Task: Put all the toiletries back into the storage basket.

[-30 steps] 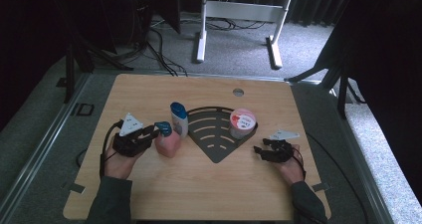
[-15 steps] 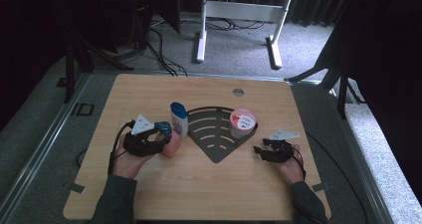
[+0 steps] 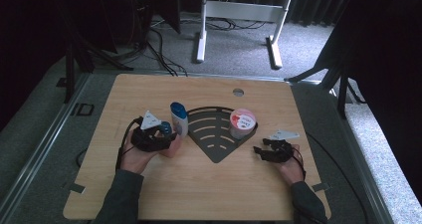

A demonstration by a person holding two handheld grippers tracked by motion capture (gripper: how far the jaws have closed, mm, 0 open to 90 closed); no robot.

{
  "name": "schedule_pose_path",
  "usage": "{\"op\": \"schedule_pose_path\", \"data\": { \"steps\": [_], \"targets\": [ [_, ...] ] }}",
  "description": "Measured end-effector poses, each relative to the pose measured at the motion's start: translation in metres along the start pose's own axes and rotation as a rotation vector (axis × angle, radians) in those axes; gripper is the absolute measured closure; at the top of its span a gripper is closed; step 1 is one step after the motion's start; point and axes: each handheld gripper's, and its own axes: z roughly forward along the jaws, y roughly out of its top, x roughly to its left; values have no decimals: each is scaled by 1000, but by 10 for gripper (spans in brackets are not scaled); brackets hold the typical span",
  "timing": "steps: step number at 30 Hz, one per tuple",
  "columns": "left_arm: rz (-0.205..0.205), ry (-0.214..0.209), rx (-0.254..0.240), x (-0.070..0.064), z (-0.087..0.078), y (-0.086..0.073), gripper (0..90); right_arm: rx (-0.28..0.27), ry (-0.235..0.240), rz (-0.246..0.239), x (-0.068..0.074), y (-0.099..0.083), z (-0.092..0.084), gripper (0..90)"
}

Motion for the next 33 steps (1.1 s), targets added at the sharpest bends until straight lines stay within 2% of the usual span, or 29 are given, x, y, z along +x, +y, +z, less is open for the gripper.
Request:
{"op": "schedule_pose_path", "data": {
  "steps": [5,9,11,23,33],
  "targets": [
    [-24,3,-5,2,0,1,405,0,0,0,0,0,0,431],
    [-43,7,-14,5,-2,0,502,0,2,0,0,0,0,430],
    [-46,8,-17,6,-2,-1,508,0,2,0,0,0,0,430],
    [-11,27,-20,0,-2,0,524,0,4,1,0,0,0,428],
    [-3,39,-16,-5,-3,0,527,0,5,2,0,0,0,427]
  ]
}}
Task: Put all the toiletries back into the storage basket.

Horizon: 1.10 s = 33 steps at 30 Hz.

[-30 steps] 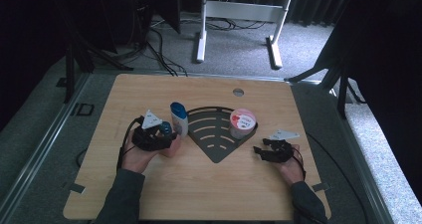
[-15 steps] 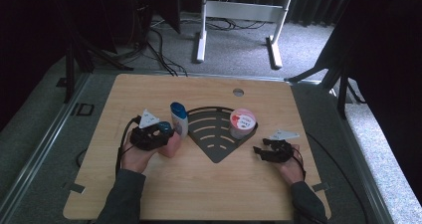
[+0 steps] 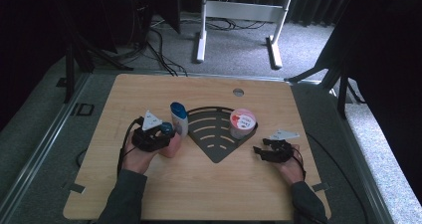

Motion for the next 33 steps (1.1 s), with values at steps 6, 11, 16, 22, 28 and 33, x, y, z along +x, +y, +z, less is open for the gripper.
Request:
{"op": "schedule_pose_path", "data": {
  "steps": [6,11,16,22,28,33],
  "targets": [
    [11,-16,5,-3,-2,0,527,0,0,-1,0,0,0,427],
    [22,-39,11,-8,-2,1,528,0,1,1,0,0,0,427],
    [28,-67,16,-14,0,4,528,-1,1,1,0,0,0,427],
    [34,-87,20,-21,3,7,528,-1,1,2,0,0,0,427],
    [43,-114,16,-28,6,11,528,0,0,0,0,0,0,427],
    [56,-138,15,-35,7,15,528,0,0,-1,0,0,0,427]
  ]
}}
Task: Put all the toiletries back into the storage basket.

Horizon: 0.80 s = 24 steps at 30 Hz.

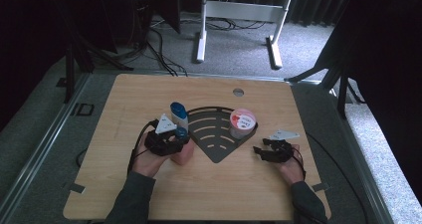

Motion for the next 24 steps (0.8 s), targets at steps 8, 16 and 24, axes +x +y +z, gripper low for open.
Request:
{"op": "schedule_pose_path", "data": {
  "steps": [8,16,24],
  "targets": [
    [39,-31,7,-14,6,6,529,0,0,0,0,0,0,427],
    [58,-69,5,-25,14,15,529,-1,0,-1,0,0,0,427],
    [72,-95,-7,-34,22,25,529,0,1,-2,0,0,0,428]
  ]
}}
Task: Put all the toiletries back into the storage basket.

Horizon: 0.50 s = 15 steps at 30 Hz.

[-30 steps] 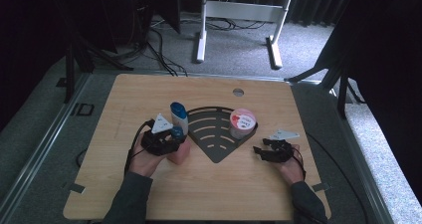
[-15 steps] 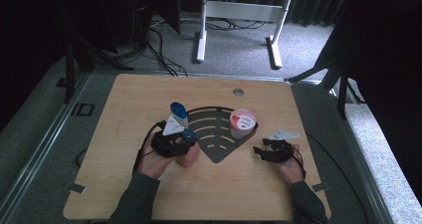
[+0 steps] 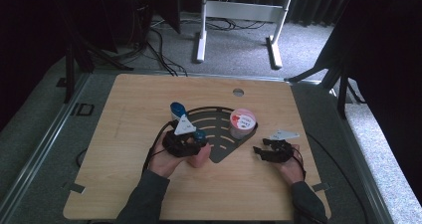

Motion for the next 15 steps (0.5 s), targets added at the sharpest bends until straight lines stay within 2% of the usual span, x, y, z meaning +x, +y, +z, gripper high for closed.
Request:
{"op": "schedule_pose_path", "data": {
  "steps": [15],
  "targets": [
    [1,-15,-6,-2,13,11,529,0,0,-3,0,0,0,428]
  ]
}}
